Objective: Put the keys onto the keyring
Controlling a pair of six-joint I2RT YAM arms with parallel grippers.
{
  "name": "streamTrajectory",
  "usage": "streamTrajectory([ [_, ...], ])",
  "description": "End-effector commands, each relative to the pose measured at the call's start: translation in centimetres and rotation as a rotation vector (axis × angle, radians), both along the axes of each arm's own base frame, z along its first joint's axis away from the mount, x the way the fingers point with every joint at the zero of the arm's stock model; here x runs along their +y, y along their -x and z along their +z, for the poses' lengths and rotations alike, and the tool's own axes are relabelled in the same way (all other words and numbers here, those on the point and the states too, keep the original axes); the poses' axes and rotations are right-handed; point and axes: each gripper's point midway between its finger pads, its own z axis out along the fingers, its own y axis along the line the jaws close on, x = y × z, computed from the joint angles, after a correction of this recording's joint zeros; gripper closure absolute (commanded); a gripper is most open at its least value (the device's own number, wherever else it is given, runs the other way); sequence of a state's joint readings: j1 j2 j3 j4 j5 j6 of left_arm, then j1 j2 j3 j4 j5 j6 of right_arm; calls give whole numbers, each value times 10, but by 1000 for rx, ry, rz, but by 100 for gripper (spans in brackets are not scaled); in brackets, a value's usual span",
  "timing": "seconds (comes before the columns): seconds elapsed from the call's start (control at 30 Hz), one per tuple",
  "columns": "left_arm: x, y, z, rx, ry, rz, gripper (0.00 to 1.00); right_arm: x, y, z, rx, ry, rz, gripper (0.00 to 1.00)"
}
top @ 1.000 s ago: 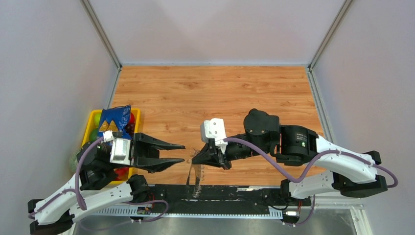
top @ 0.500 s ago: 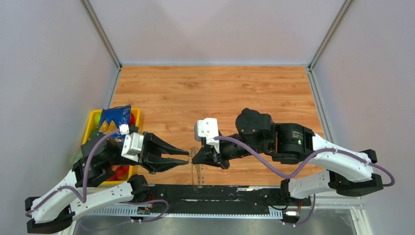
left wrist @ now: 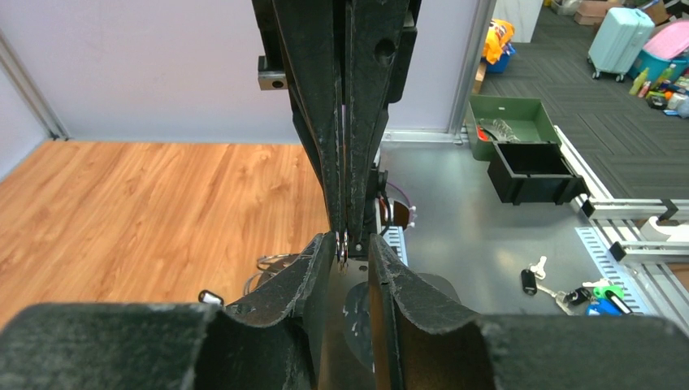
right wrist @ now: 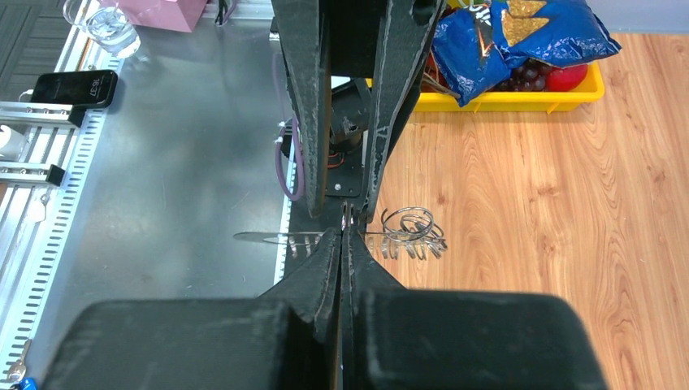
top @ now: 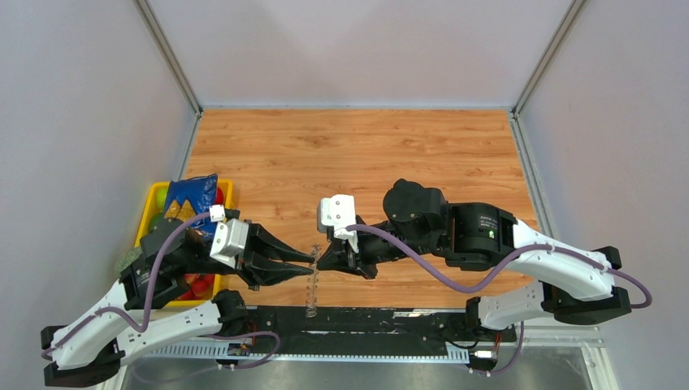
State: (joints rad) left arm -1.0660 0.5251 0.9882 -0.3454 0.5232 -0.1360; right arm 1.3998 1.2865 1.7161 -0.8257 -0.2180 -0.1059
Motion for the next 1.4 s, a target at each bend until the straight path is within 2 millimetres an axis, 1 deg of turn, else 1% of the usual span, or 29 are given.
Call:
streamTrajectory([
  [0.0,1,2,5,9,2,-9,70,0,-1,30,-10,-86,-11,100],
  [0.1,0,2,3,10,-3,-11,73,0,-1,32,-10,-88,-8,100],
  [0.17,-1,2,2,9,-7,-11,79,0,0,33,-11,-92,-8,100],
  [0.2,-2,1,1,8,-11,-13,84,0,0,33,-11,-93,-7,100],
  [0.23,-2,1,2,5,-9,-13,87,0,0,33,-9,-91,-7,100],
  [0.27,-3,1,2,2,-10,-13,94,0,0,32,-9,-89,-7,100],
  [0.33,-4,1,2,-5,-12,-16,99,0,0,30,-8,-84,-6,100],
  [0.5,-6,-1,0,-16,-7,-18,100,-2,1,31,-8,-89,-4,100],
  [0.53,-6,-1,1,-21,4,-16,100,-4,1,32,-8,-92,-4,98],
  [0.63,-5,0,4,-45,42,-21,100,-10,1,35,-9,-118,-14,82],
  [0.7,-4,2,6,-66,78,-29,100,-21,0,46,-19,-174,-32,72],
  [0.77,-3,4,10,-82,121,-32,100,-29,-2,50,-29,-221,-50,67],
  [0.87,-3,6,17,-102,173,-43,100,-37,-2,50,-39,-272,-56,60],
  [0.97,-3,8,21,-105,201,-54,100,-40,0,51,-42,-304,-51,58],
  [1.03,-1,10,33,-131,267,-57,100,-40,1,49,-43,-316,-47,58],
  [1.07,-1,9,31,-124,274,-55,100,-40,1,48,-44,-321,-42,58],
  [1.13,1,9,36,-132,312,-52,100,-38,1,46,-47,-327,-38,58],
  [1.27,8,9,46,-132,399,-29,100,-34,1,44,-71,-356,-29,62],
  [1.37,12,6,51,-131,452,-6,100,-31,3,48,-91,-389,-9,64],
])
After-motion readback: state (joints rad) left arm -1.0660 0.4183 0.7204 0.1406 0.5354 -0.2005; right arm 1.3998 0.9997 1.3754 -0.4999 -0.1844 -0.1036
